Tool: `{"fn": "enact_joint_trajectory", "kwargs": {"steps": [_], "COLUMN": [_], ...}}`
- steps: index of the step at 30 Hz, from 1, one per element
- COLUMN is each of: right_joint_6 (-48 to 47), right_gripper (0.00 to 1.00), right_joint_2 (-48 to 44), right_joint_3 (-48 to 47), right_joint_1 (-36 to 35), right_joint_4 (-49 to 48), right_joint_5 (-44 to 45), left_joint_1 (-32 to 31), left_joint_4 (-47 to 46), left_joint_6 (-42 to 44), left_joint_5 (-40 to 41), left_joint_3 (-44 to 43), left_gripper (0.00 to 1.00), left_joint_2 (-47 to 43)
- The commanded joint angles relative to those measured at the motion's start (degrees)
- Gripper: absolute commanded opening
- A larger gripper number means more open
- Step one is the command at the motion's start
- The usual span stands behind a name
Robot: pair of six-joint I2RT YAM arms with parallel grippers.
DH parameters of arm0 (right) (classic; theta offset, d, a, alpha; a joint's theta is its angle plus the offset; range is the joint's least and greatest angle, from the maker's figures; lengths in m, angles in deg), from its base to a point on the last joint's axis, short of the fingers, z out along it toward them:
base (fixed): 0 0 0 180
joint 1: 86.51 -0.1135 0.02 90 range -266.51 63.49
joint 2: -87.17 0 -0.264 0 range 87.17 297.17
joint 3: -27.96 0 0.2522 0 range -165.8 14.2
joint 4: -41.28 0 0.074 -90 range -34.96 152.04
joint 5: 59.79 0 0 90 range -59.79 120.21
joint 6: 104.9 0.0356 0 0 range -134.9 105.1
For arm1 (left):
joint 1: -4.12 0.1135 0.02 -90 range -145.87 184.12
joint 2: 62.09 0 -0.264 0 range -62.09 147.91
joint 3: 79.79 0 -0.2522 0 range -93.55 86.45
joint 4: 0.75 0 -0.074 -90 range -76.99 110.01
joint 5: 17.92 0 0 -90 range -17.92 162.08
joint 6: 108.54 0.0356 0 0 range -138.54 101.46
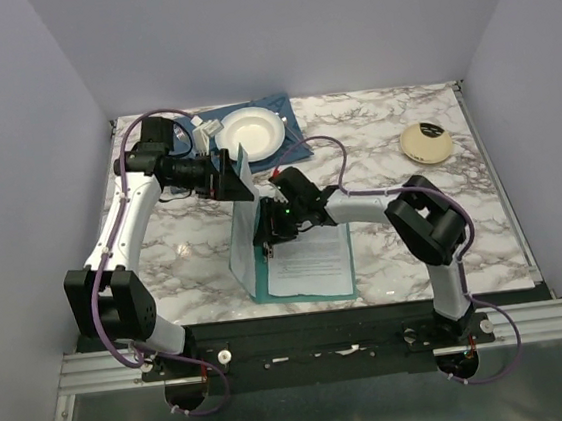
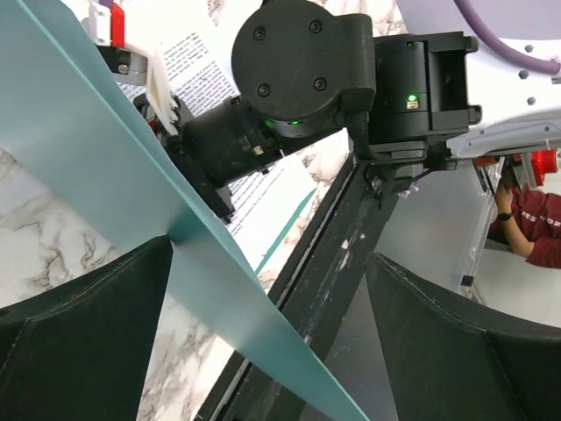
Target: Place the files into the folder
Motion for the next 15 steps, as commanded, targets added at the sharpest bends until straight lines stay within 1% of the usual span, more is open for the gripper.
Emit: {"fn": "enact_joint_trajectory", "kwargs": {"steps": [1, 3, 4, 6, 7, 8, 9, 10, 12, 13, 15], "right_joint_6": [-4.53, -6.46, -6.99, -8.92, -9.54, -10.15, -11.64, -12.18, -12.53, -12.36, -12.18], "right_gripper": [0.57, 0.58, 0.58, 0.59, 0.59, 0.60, 0.60, 0.60, 0.60, 0.60, 0.60], "right_joint_2": [-9.56, -13.00, -16.24, -19.51, -20.91, -24.49, -25.92, -27.76, -32.07, -33.31, -36.46], "right_joint_3": [4.25, 6.09, 8.11, 9.88, 10.49, 11.72, 12.17, 12.69, 15.50, 16.47, 20.41], "right_joint_1": [2.77, 5.49, 6.37, 9.10, 9.98, 11.38, 12.00, 12.70, 15.34, 16.39, 19.38], "right_joint_4": [5.63, 7.06, 8.36, 9.08, 11.60, 13.37, 15.48, 19.24, 21.90, 24.00, 24.72], "right_joint_5": [-2.67, -2.93, -3.02, -4.16, -3.64, -2.16, 2.47, 5.04, 11.09, 12.26, 14.19], "left_joint_1": [-2.28, -3.51, -4.04, -5.79, -6.32, -6.85, -7.90, -8.52, -9.66, -11.15, -12.82], "left_joint_4": [-0.27, -0.62, -0.63, -0.97, -0.89, -0.98, -1.06, -0.98, -1.41, -1.50, -2.20], "left_joint_6": [-2.04, -2.13, -2.13, -3.62, -3.71, -3.89, -3.97, -4.06, -4.32, -4.50, -4.94], "left_joint_5": [-1.60, -1.69, -1.77, -0.72, -0.55, 0.33, 0.42, 0.86, 1.56, 1.74, 2.61], "left_joint_3": [-1.21, -1.21, -1.30, -1.82, -2.00, -2.44, -2.61, -2.79, -3.05, -3.14, -3.40], "left_gripper": [0.99, 0.99, 0.99, 0.99, 0.99, 0.99, 0.99, 0.99, 0.99, 0.99, 0.99], "left_joint_2": [-0.98, -0.55, -0.46, -0.28, -0.28, -0.19, 0.07, 0.25, 0.77, 1.04, 2.09]}}
